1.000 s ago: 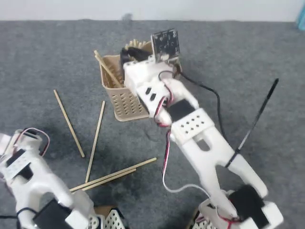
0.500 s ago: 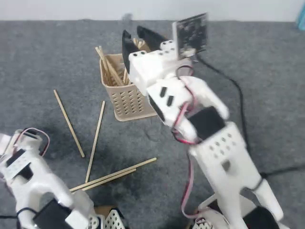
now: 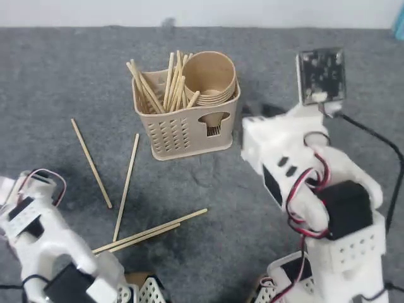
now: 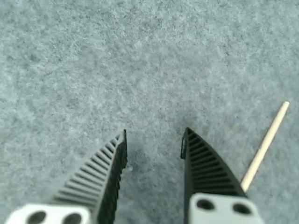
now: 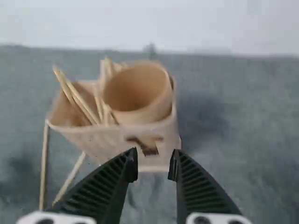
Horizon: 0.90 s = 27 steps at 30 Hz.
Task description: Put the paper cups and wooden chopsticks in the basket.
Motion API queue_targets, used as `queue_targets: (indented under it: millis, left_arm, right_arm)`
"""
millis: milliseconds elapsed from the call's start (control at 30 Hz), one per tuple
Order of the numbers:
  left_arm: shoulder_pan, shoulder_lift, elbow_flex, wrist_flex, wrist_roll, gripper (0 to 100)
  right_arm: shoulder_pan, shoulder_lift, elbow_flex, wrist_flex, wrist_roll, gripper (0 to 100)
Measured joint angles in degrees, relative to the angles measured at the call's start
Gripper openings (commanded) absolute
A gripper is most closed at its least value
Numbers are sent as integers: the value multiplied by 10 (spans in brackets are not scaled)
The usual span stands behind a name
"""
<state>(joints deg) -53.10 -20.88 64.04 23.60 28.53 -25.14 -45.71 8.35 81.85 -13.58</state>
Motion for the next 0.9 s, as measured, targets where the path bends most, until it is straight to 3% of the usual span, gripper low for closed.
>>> queue_targets:
  millis: [167,400,533,700,900]
  left_arm:
    - [20,0,-4,32,-1,179]
    - [68,0,-72,117,-34,9]
    - [112,0,-130,165,-58,16]
    - [155,9,-213,248,-63,19]
    - [196,115,-347,363,-63,19]
  right_arm:
    - [31,-83,139,22,25,0]
    - [134,-214,369,-31,87,9]
    - [200,-267,480,-95,89,8]
    - [214,-287,625,-181,89,8]
    - [215,-287,747,-289,89,8]
